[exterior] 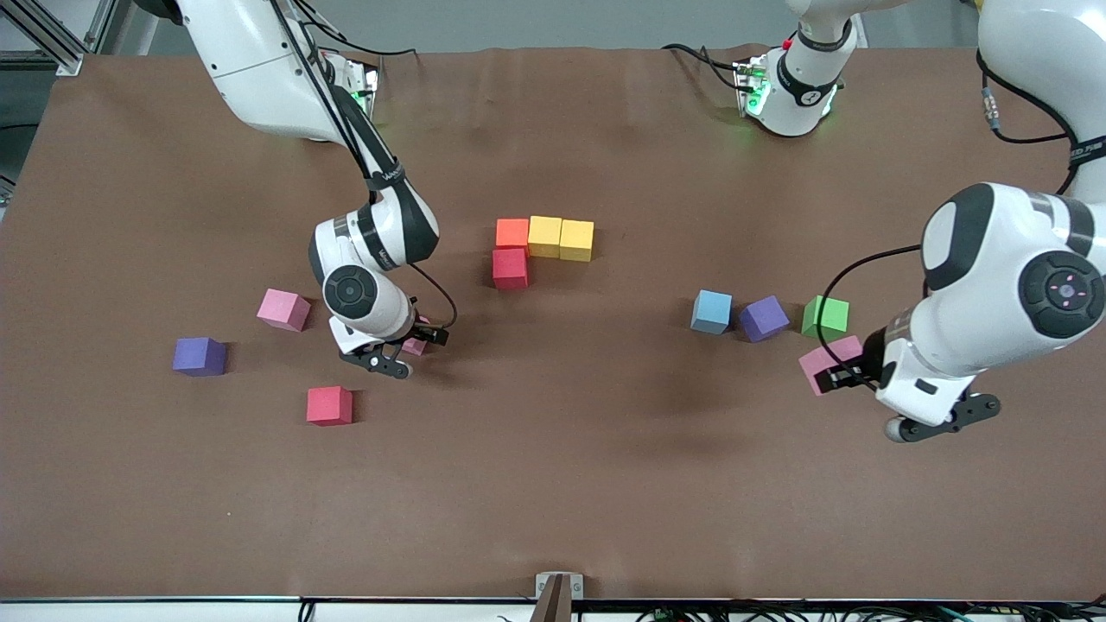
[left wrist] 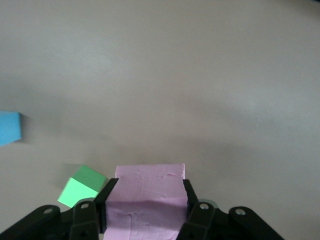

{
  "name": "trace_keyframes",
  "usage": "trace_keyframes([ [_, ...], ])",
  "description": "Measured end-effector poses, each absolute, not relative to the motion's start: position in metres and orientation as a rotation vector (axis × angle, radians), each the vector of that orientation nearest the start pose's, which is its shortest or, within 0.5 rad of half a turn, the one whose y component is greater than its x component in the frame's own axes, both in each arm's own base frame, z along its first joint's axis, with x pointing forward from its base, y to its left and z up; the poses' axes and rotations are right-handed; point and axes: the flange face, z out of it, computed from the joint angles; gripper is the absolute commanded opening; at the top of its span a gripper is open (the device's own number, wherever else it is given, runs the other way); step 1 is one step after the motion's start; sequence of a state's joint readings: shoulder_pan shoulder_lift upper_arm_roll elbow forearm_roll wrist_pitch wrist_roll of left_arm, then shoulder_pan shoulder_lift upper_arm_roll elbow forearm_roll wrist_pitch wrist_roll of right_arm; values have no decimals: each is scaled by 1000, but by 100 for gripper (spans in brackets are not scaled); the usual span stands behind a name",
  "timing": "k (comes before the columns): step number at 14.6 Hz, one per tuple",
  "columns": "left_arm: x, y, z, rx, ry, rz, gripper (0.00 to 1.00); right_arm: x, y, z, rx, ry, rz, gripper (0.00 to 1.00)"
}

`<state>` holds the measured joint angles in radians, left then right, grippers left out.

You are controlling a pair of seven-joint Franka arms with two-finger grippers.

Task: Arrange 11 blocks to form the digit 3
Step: 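Carry both pink blocks toward the mid-table blocks with both grippers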

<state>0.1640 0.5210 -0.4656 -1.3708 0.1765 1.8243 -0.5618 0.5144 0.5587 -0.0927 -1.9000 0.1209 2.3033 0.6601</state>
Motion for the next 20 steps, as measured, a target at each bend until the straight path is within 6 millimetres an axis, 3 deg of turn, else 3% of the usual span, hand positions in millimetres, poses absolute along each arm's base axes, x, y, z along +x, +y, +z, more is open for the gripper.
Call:
trace_keyframes([
  [3, 681, -147, 430, -3159, -411, 83, 15, 558, 255, 194, -3143, 501, 237, 98],
  [5, 682, -147, 418, -3155, -413, 112, 15, 557, 254, 194, -3143, 502, 238, 83],
  [7, 684, -146, 404, -3157, -419, 136, 15, 557, 254, 193, -3143, 502, 240, 60],
  [9, 686, -147, 394, -3161, -423, 147, 15, 557, 254, 193, -3144, 503, 242, 49],
  [11, 688, -149, 390, -3163, -442, 145, 15, 557, 254, 195, -3142, 503, 240, 44],
  [15, 686, -164, 383, -3151, -527, 148, 15, 566, 259, 205, -3128, 496, 192, 44],
  [17, 684, -174, 382, -3140, -573, 154, 15, 577, 275, 226, -3107, 465, 129, 40],
  [20, 681, -182, 382, -3130, -615, 155, 15, 581, 318, 261, -3106, 371, 115, 40],
])
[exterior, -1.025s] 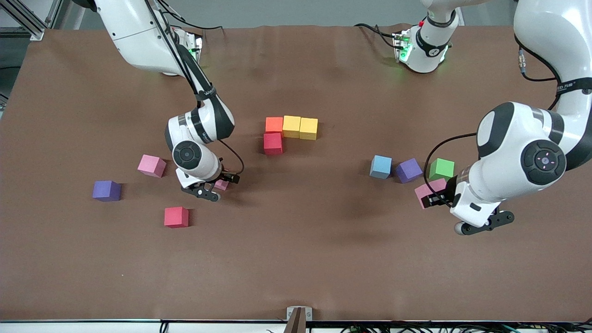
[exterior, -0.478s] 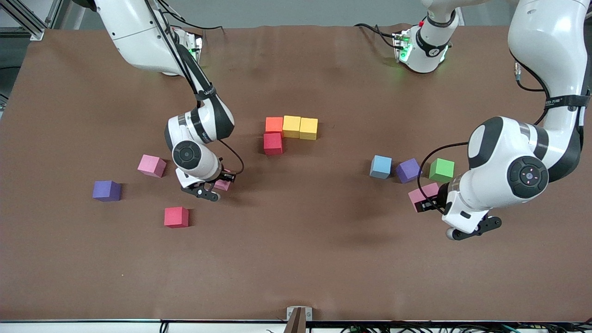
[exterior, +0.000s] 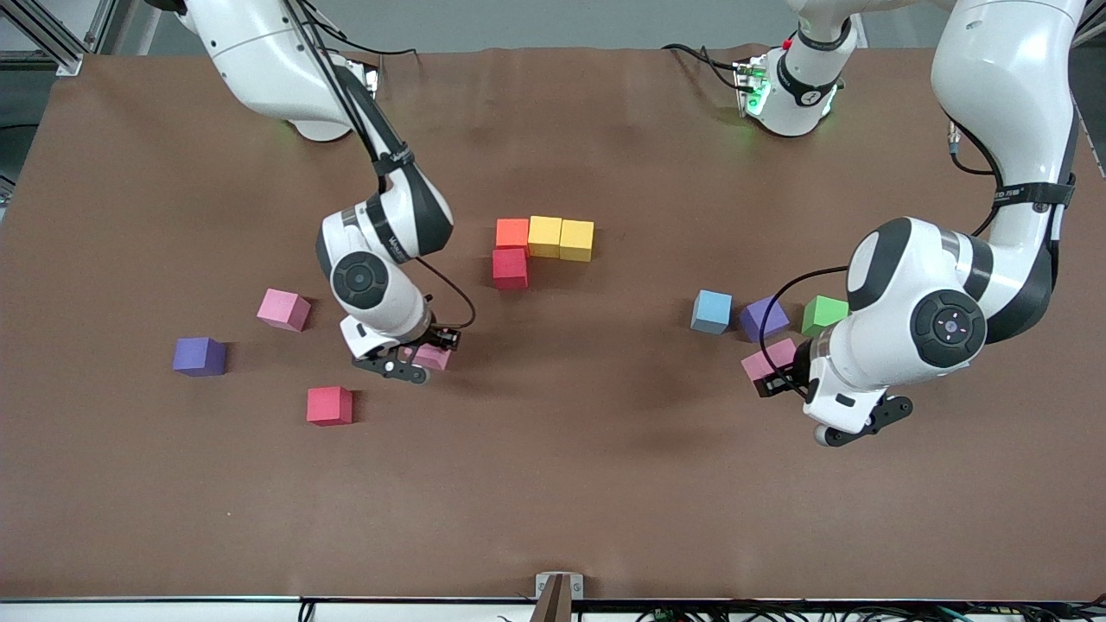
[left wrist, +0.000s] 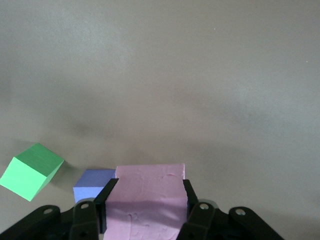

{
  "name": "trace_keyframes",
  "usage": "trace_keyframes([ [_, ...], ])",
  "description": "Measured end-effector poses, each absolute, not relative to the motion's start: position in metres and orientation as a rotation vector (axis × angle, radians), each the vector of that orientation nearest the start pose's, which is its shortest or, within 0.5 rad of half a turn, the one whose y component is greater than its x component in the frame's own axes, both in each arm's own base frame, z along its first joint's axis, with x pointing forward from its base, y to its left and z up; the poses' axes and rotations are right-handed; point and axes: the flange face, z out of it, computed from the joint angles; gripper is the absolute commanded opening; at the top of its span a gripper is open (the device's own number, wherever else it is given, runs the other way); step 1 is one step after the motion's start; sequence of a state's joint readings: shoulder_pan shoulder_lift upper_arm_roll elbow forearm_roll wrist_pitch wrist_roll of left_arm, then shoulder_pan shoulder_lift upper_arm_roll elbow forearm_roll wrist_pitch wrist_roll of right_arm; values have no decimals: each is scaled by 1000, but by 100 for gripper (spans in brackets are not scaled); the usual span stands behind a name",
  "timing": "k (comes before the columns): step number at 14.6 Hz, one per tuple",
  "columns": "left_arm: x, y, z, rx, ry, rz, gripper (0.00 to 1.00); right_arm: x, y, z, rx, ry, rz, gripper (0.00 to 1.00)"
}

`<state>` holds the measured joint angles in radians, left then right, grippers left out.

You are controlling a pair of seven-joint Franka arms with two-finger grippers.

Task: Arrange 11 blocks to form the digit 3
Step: 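Carry both pink blocks toward the mid-table blocks with both grippers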

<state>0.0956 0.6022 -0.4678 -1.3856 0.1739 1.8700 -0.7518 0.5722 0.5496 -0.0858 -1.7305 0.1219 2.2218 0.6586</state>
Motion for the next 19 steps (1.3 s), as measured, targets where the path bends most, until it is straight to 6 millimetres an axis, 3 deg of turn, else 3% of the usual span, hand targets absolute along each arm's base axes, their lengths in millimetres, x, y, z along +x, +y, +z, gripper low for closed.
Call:
trace_keyframes([
  [3, 680, -193, 383, -3124, -671, 140, 15, 571, 369, 270, -3113, 249, 107, 40],
  [5, 677, -208, 383, -3116, -720, 132, 15, 556, 405, 258, -3124, 162, 109, 41],
  [7, 672, -224, 380, -3100, -780, 136, 15, 547, 424, 243, -3136, 114, 121, 41],
  [10, 665, -240, 374, -3069, -858, 154, 15, 543, 430, 232, -3126, 66, 153, 42],
  [13, 661, -243, 365, -3048, -898, 170, 10, 544, 428, 230, -3114, 46, 170, 42],
  [19, 656, -252, 358, -3011, -993, 177, 10, 537, 425, 210, -3125, 40, 229, 42],
])
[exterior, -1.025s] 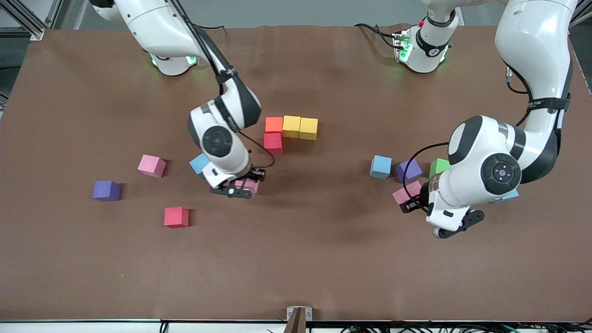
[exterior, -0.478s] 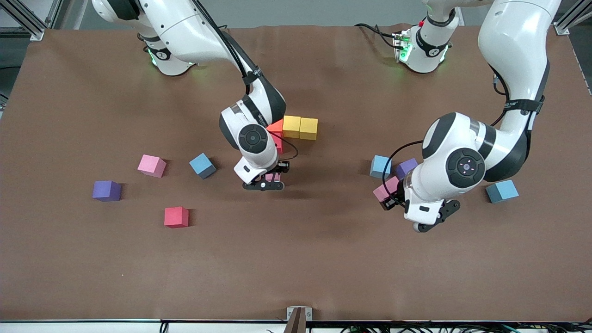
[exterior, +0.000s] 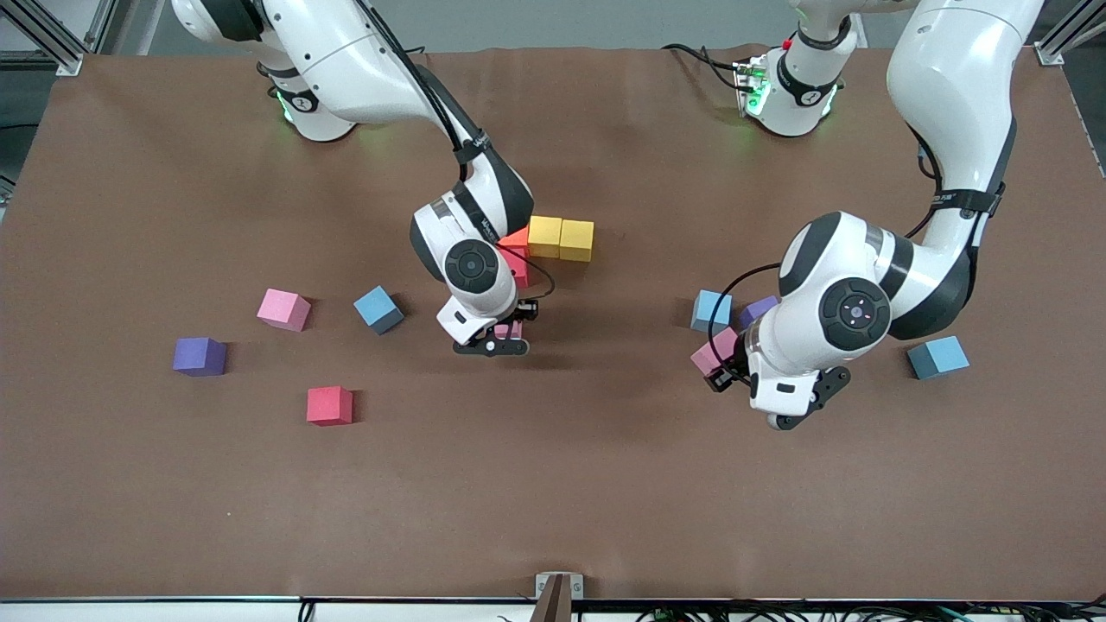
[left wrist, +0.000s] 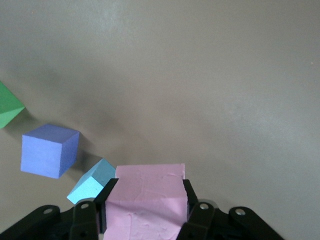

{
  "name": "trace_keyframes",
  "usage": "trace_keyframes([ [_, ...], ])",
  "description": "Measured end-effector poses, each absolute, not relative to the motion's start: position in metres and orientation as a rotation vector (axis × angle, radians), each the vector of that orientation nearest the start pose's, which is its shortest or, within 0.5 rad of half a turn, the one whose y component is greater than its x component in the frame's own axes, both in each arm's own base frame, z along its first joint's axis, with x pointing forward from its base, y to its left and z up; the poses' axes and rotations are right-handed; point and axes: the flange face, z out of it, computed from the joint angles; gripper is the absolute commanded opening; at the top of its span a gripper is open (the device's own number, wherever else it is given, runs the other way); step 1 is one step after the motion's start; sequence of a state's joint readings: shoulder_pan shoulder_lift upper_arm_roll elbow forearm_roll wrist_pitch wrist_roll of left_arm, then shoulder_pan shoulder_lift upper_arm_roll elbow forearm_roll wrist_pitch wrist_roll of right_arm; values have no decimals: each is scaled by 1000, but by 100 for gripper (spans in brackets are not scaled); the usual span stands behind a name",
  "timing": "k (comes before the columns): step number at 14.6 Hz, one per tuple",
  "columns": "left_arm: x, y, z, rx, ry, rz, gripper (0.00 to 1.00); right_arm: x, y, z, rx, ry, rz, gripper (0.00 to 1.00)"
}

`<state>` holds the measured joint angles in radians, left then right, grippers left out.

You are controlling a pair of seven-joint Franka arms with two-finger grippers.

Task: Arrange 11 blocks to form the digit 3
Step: 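Carry both pink blocks toward the mid-table blocks with both grippers, then set pink below red with the right gripper while the left gripper sets pink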

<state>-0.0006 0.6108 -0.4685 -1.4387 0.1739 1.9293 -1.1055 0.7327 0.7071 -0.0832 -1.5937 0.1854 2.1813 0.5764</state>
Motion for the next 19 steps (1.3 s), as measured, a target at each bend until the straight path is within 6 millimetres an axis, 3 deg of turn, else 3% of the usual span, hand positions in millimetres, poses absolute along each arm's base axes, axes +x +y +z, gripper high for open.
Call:
trace_keyframes([
  [6, 642, -288, 348, -2948, -1225, 147, 11, 522, 433, 200, -3138, 7, 263, 42],
  [14, 631, -316, 347, -2833, -1485, 142, 10, 516, 434, 196, -3142, -48, 286, 42],
  [19, 621, -334, 346, -2814, -1508, 148, 11, 516, 434, 195, -3142, -52, 287, 42],
])
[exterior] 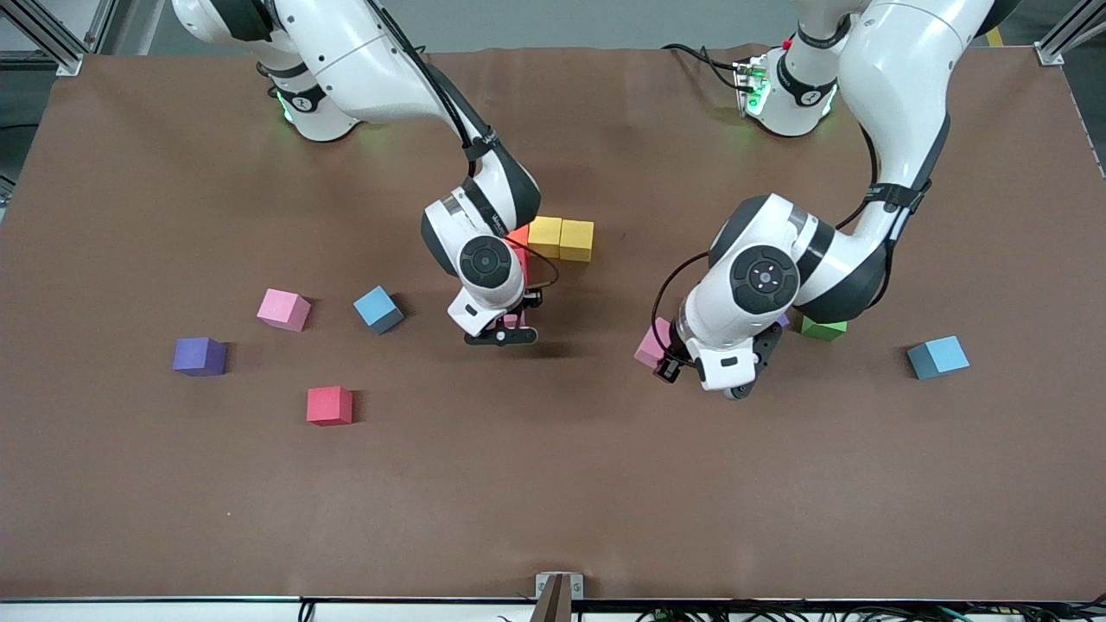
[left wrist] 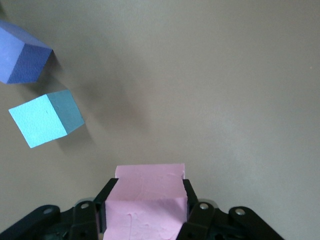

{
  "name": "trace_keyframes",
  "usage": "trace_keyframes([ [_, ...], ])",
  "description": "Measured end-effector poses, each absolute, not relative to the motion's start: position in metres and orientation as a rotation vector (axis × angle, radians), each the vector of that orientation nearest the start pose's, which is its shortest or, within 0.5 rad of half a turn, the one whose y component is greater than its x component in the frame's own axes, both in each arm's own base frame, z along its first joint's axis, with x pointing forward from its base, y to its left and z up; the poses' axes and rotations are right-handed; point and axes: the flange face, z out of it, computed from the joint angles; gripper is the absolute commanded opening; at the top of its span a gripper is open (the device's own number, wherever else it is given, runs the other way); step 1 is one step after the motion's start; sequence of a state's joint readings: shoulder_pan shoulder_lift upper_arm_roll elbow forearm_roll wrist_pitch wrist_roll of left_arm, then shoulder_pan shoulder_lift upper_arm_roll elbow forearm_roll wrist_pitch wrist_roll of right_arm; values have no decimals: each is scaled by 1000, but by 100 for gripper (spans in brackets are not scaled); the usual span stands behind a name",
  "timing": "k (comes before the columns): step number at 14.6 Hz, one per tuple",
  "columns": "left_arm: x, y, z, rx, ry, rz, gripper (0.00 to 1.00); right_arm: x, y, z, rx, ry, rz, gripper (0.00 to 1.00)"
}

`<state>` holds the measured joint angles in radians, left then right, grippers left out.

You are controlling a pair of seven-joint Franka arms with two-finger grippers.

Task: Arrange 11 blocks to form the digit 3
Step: 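Set pink below red with the right gripper while the left gripper sets pink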

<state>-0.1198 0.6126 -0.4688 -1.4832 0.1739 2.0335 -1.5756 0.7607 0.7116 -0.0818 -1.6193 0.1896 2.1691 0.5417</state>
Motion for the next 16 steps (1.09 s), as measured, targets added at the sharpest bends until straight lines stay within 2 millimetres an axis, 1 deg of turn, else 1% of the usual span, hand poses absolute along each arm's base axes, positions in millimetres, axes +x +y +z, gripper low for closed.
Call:
trace_keyframes([
  [2, 618, -336, 342, -2812, -1498, 154, 11, 516, 434, 195, -3142, -54, 288, 42],
  [5, 609, -345, 330, -2803, -1474, 177, 11, 515, 433, 195, -3142, -55, 289, 42],
  [7, 605, -349, 322, -2763, -1519, 191, 11, 514, 433, 195, -3139, -56, 281, 42],
  [11, 596, -358, 314, -2695, -1601, 203, 11, 511, 433, 195, -3137, -59, 279, 42],
  [16, 590, -360, 294, -2655, -1738, 189, 11, 508, 434, 195, -3137, -66, 285, 42],
])
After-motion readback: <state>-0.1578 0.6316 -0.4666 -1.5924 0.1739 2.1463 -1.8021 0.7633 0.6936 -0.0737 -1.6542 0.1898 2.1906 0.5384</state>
